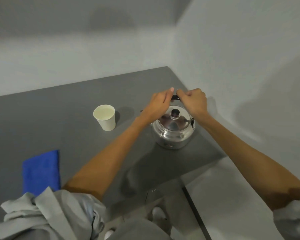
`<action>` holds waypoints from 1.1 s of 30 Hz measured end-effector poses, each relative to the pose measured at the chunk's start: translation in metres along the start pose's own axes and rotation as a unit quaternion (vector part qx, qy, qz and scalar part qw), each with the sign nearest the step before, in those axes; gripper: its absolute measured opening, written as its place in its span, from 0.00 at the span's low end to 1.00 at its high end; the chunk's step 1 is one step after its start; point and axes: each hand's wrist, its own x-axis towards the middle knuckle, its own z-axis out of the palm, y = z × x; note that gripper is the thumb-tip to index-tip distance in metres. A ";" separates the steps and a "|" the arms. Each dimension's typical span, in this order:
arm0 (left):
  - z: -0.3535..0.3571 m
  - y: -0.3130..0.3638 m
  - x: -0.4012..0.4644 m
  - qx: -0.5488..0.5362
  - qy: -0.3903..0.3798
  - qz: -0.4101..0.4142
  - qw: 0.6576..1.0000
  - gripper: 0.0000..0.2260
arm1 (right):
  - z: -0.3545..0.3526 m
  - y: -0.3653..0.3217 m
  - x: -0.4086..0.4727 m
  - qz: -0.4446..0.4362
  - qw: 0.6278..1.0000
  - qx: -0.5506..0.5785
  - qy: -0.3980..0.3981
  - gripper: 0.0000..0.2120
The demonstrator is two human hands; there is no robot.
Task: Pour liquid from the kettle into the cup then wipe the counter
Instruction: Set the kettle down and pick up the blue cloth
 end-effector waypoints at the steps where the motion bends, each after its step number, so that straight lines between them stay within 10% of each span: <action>1: 0.001 0.000 0.000 -0.003 0.002 -0.003 1.000 0.22 | 0.001 0.001 -0.001 0.004 1.000 0.004 0.000 0.23; 33: 0.014 0.010 0.005 -0.007 0.004 0.013 1.000 0.22 | -0.001 0.014 -0.007 -0.058 0.997 -0.005 0.050 0.27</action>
